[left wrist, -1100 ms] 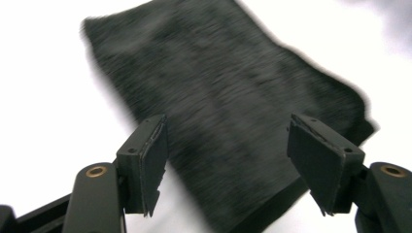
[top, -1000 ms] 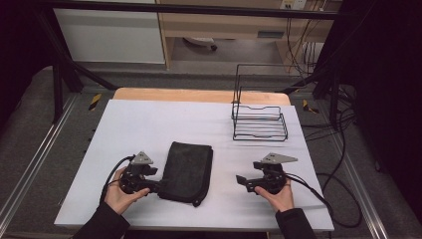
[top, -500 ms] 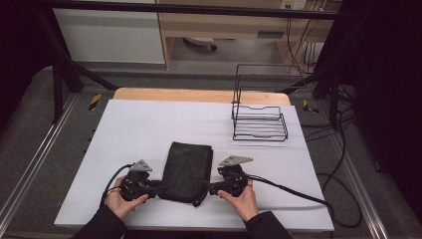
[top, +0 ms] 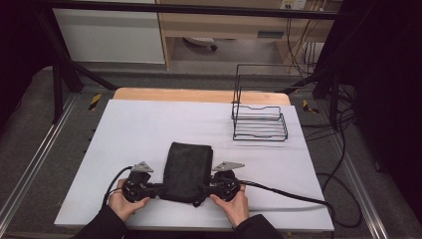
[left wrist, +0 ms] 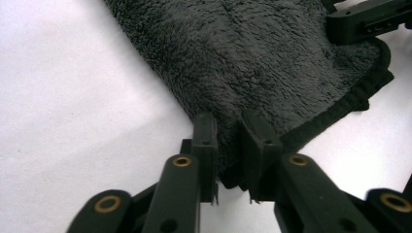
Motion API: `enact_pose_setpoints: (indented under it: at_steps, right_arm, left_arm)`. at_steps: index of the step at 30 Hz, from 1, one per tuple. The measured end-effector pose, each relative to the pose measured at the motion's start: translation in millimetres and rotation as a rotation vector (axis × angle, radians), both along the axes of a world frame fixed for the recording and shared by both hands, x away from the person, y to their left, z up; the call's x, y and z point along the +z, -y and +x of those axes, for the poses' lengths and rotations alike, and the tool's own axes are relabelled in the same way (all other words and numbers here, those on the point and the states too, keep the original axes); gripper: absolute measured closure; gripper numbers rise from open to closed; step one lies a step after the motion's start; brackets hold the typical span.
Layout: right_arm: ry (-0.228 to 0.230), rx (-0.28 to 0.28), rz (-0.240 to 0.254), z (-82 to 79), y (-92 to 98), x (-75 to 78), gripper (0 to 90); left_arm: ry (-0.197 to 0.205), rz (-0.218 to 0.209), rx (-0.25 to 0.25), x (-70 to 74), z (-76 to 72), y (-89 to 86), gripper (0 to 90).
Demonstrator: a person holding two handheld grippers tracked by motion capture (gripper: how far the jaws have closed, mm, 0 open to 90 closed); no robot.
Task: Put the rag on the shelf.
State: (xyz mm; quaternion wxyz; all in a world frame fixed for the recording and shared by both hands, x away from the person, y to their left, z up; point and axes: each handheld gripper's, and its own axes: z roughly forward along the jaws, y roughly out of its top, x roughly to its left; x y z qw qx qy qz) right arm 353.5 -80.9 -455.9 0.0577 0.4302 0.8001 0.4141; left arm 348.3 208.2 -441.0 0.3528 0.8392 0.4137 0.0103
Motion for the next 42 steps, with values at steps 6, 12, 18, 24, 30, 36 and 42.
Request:
enact_pose_setpoints:
  at_steps: [6,12,18,24,30,36,42]
  right_arm:
    - [-0.027,0.0,0.021,0.1,-0.1,-0.1,68.5]
    - [-0.04,0.032,0.032,3.5,3.7,5.7,80.3]
    - [-0.045,0.057,0.013,0.9,13.3,20.3,80.8]
    - [-0.078,0.072,-0.011,-5.0,24.2,21.2,79.8]
    - [-0.048,0.07,-0.006,-3.4,22.5,10.9,65.4]
    - [0.03,0.07,-0.015,-2.9,26.7,15.7,39.5]
    - [0.093,0.042,0.043,5.2,48.0,30.0,20.8]
  left_arm:
    - [-0.009,0.001,0.01,1.7,-0.4,0.9,82.9]
    - [-0.025,-0.022,0.004,3.2,-3.1,1.9,84.2]
    - [-0.045,-0.074,-0.041,5.4,-14.0,12.8,84.2]
    - [-0.016,-0.012,-0.07,7.2,-24.4,25.1,84.2]
    - [-0.025,-0.002,-0.059,8.0,-22.4,18.8,84.2]
    - [-0.006,0.014,-0.077,10.7,-22.2,15.9,82.1]
    - [0.092,0.012,-0.049,24.9,-16.2,3.6,60.0]
